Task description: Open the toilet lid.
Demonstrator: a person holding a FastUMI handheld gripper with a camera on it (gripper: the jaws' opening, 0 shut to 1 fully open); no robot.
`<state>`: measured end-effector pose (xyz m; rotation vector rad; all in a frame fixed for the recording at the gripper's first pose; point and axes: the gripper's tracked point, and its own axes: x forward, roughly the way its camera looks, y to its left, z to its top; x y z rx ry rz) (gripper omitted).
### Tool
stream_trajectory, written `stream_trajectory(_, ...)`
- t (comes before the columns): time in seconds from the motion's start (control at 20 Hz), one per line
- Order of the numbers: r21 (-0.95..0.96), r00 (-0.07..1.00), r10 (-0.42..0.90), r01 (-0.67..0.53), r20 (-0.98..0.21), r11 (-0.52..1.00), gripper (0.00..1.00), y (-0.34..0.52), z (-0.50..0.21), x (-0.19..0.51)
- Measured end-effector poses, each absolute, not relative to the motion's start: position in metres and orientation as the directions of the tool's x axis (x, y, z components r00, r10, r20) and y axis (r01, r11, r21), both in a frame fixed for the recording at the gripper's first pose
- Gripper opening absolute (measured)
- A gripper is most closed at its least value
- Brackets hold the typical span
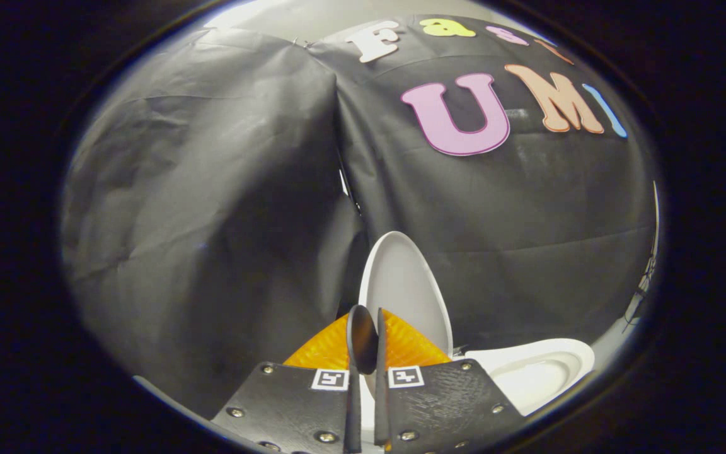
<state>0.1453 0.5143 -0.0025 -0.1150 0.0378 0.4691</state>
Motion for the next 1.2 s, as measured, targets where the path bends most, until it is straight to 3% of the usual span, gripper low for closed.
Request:
stream_trajectory(0.25, -0.136, 0.895, 0.439, -0.445, -0.074, 0.885, 0.09, 0.513, -0.001, 0.140)
stream_trajectory(0.5, -0.122, 0.863, 0.498, -0.505, -0.085, 0.854, 0.52, 0.515, -0.009, 0.128)
stream_trajectory(0.75, -0.119, 0.825, 0.564, -0.556, 0.045, 0.823, 0.87, 0.506, 0.038, 0.099)
stream_trajectory(0.95, -0.162, 0.815, 0.557, -0.535, 0.157, 0.829, 0.88, 0.473, 0.098, 0.076)
stream_trajectory(1.2, -0.203, 0.887, 0.362, -0.314, 0.285, 0.928, 0.90, 0.359, 0.158, 0.060)
